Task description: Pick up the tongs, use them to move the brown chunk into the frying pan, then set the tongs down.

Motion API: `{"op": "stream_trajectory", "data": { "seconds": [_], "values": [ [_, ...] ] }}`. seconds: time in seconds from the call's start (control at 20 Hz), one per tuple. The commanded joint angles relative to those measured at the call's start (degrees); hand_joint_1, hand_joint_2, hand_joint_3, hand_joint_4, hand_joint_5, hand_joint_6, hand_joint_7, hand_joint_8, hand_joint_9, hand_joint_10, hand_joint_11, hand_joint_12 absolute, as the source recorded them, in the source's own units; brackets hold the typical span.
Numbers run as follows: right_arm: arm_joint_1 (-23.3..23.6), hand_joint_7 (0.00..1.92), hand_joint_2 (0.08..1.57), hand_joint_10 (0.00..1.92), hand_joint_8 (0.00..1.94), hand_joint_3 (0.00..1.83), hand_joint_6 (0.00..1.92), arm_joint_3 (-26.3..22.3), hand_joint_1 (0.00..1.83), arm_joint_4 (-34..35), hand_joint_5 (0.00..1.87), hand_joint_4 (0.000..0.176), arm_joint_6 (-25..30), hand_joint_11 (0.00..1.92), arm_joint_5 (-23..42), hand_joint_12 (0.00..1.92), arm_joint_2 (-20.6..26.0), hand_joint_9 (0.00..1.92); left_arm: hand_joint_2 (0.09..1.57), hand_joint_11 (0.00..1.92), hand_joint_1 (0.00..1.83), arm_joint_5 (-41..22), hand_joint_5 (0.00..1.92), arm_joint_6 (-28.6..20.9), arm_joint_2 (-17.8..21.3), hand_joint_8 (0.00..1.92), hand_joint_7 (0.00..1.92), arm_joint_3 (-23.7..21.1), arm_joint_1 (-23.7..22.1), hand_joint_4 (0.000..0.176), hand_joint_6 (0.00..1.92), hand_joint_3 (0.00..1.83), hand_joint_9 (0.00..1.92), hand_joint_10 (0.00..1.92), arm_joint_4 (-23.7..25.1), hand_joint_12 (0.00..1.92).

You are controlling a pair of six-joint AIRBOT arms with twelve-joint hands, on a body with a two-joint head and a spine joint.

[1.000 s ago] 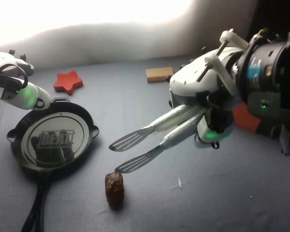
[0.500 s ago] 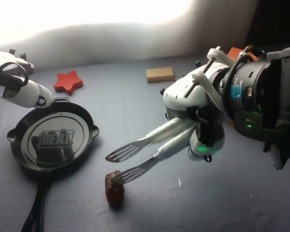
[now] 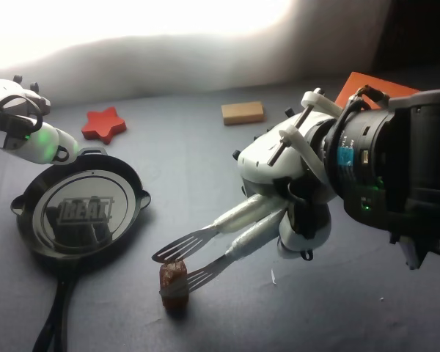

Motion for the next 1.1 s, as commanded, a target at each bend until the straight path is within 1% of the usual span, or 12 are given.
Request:
{"op": "stream_trajectory", "data": {
  "seconds": [0.0,0.1,0.2,0.25,0.3,0.35,0.45,0.5,0.65,0.75,0.95,1.05],
  "values": [
    [0.42,0.91,1.13,0.0,0.0,0.0,0.02,-0.12,1.05,-3.27,0.92,0.0,0.09,0.18,2.25,1.42,0.07,0.84,1.34,0.0,0.18,0.14,0.1,0.12,0.37,0.0,0.16,0.01,-0.18,0.022,0.0,0.0,0.16,0.0,3.14,0.46],
    [0.38,0.92,1.12,0.01,0.0,0.0,0.02,0.31,1.04,-3.8,0.93,0.0,0.09,0.2,2.59,1.42,-0.35,0.85,1.33,0.0,0.27,0.14,0.13,0.12,0.33,0.0,0.17,-0.12,-0.19,0.012,0.01,0.0,0.19,0.01,3.14,0.55],
    [0.32,0.91,1.13,0.0,0.0,0.0,0.01,0.87,1.02,-4.24,0.91,0.0,0.1,0.17,2.72,1.44,-0.8,0.84,1.33,0.0,0.25,0.13,0.12,0.12,0.33,0.0,0.17,-0.15,-0.21,0.014,0.0,0.0,0.18,0.0,3.14,0.54],
    [0.32,0.91,1.13,0.0,0.0,0.0,0.01,1.37,1.03,-4.24,0.91,0.0,0.1,0.17,2.81,1.44,-1.14,0.83,1.34,0.0,0.2,0.13,0.09,0.12,0.33,0.0,0.15,-0.1,-0.21,0.018,0.0,0.0,0.15,0.0,3.14,0.47],
    [0.33,0.91,1.13,0.0,0.0,0.0,0.01,1.75,1.03,-4.25,0.91,0.0,0.1,0.17,2.88,1.43,-1.38,0.83,1.34,0.0,0.19,0.13,0.09,0.12,0.33,0.0,0.14,-0.02,-0.21,0.018,0.0,0.0,0.15,0.0,3.14,0.45],
    [0.29,0.91,1.13,0.0,0.0,0.0,0.0,2.24,1.04,-4.26,0.9,0.0,0.1,0.17,2.92,1.43,-1.69,0.82,1.34,0.0,0.21,0.13,0.11,0.12,0.32,0.01,0.17,0.04,-0.21,0.02,0.01,0.0,0.17,0.01,3.14,0.51],
    [0.15,0.91,1.13,0.0,0.0,0.0,0.0,2.7,1.03,-4.38,0.9,0.0,0.1,0.17,3.11,1.43,-1.89,0.83,1.34,0.0,0.22,0.12,0.12,0.12,0.29,0.01,0.18,0.05,-0.2,0.019,0.01,0.0,0.18,0.01,3.14,0.52],
    [0.05,0.9,1.13,0.0,0.0,0.0,0.0,2.76,1.03,-4.41,0.89,0.0,0.1,0.15,3.15,1.45,-1.91,0.82,1.33,0.0,0.25,0.12,0.13,0.12,0.29,0.01,0.19,0.05,-0.2,0.018,0.01,0.0,0.18,0.01,3.14,0.52],
    [-0.27,0.9,1.12,0.0,0.0,0.0,0.0,2.74,1.04,-4.41,0.89,0.0,0.08,0.15,3.18,1.45,-1.89,0.82,1.34,0.0,0.23,-0.04,0.11,0.12,0.22,0.0,0.16,0.14,-0.21,0.022,0.0,0.0,0.17,0.0,3.14,0.46],
    [-0.37,0.88,1.13,0.0,0.0,0.0,0.0,2.74,1.02,-4.41,0.86,0.0,0.0,0.13,3.16,1.45,-1.89,0.8,1.33,0.0,0.24,-0.24,0.12,0.11,0.11,0.0,0.18,0.26,-0.21,0.021,0.0,0.0,0.18,0.0,3.14,0.5],
    [-0.71,0.87,1.12,0.0,0.0,0.0,0.0,2.41,1.02,-4.52,0.86,0.0,-0.06,0.11,3.23,1.48,-1.72,0.79,1.34,0.0,0.22,-0.25,0.12,0.11,0.02,0.0,0.16,0.36,-0.06,0.02,0.0,0.0,0.17,0.0,3.14,0.5],
    [-0.94,0.86,1.13,0.0,0.0,0.0,0.0,2.4,1.01,-4.82,0.85,0.0,-0.17,0.08,3.37,1.49,-1.73,0.79,1.33,0.0,0.28,-0.39,0.13,0.11,-0.06,0.0,0.18,0.34,0.0,0.017,0.01,0.0,0.19,0.01,3.14,0.53]
  ]
}}
